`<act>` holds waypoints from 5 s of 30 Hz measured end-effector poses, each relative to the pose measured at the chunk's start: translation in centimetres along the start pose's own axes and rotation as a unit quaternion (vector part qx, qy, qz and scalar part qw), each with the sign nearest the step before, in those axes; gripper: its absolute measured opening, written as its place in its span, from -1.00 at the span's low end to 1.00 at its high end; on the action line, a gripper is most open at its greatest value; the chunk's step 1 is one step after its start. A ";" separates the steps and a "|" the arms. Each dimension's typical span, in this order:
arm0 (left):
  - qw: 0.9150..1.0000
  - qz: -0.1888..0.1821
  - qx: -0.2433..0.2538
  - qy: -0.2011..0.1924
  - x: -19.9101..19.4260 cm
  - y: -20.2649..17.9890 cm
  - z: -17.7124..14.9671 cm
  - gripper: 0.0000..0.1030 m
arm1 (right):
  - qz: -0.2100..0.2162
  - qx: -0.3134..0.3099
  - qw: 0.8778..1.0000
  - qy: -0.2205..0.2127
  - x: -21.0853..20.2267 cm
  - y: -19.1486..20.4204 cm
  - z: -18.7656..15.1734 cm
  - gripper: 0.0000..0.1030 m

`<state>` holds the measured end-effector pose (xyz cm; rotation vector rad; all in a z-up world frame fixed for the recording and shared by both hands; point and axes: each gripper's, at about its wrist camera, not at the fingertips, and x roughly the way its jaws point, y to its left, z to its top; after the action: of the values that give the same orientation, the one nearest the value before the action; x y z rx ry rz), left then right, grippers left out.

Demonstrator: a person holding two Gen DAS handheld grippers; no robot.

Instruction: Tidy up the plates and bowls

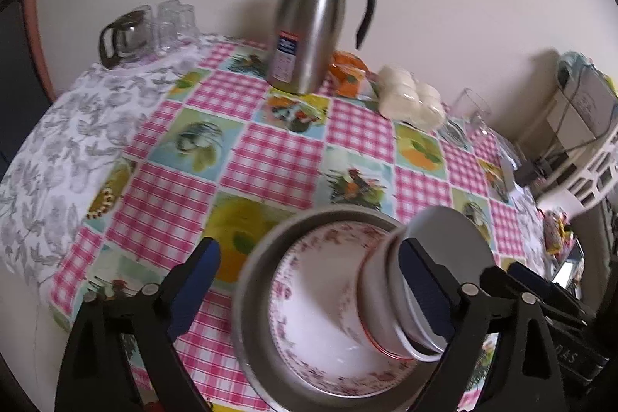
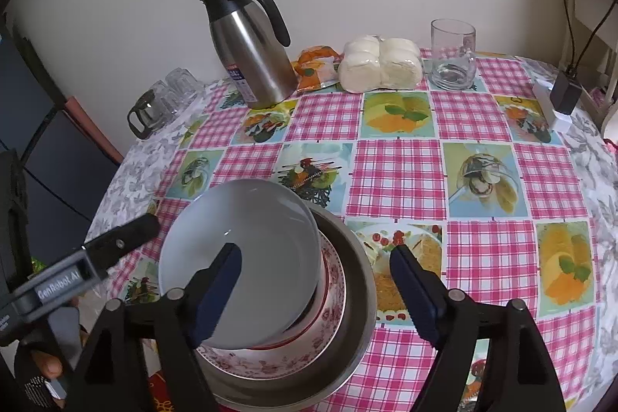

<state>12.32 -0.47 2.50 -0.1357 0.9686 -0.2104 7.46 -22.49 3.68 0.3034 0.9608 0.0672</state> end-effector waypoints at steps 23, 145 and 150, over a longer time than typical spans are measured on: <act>0.997 0.069 0.024 -0.006 -0.1 -0.7 0.0 0.93 | -0.023 0.002 1.000 -0.003 -0.1 -0.4 -0.2 1.00; 0.985 0.117 0.066 0.111 0.0 2.2 -15.4 0.93 | -0.114 -0.067 0.990 0.037 -0.2 -0.2 -15.3 1.00; 0.985 0.114 0.067 0.113 0.1 2.1 -15.4 0.93 | -0.114 -0.069 0.990 0.039 -0.1 -0.2 -15.3 1.00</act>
<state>-0.07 1.27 -6.66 0.1243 1.1826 -0.0808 -5.06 -19.29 -4.50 0.0617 1.0575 -0.0639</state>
